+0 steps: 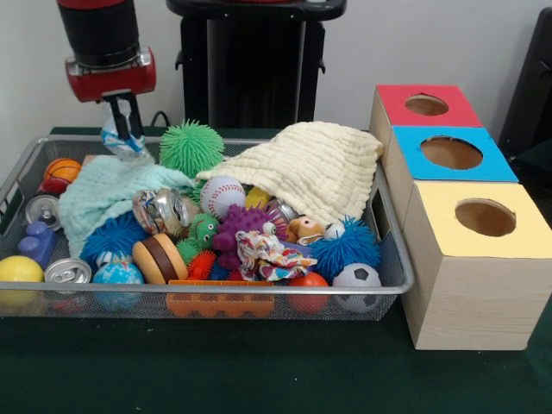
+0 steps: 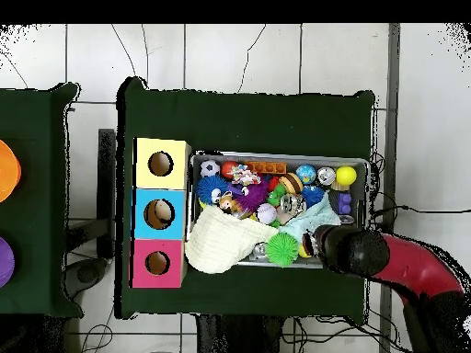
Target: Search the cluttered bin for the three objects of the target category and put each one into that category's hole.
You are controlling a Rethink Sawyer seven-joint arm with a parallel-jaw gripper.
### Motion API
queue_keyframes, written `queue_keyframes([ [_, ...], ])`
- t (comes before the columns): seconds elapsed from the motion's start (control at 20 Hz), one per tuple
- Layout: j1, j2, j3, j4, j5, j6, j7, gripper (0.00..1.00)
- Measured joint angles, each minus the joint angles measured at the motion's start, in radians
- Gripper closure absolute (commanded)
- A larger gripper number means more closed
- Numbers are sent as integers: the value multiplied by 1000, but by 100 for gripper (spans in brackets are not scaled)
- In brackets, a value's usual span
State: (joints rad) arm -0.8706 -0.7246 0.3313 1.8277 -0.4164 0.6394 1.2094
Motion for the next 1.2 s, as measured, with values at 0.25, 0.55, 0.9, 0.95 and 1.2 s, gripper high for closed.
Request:
queue_keyframes([
  [0.25, 69, -37, -53, 55, 72, -9, 40, 100],
  [0.55, 144, -65, -100, 105, 127, -44, 104, 100],
  [0.9, 249, -108, -157, 145, 197, -50, 186, 100],
  [0.95, 267, -116, -166, 148, 209, -50, 199, 100],
  [1.2, 338, -145, -202, 160, 261, -50, 246, 100],
])
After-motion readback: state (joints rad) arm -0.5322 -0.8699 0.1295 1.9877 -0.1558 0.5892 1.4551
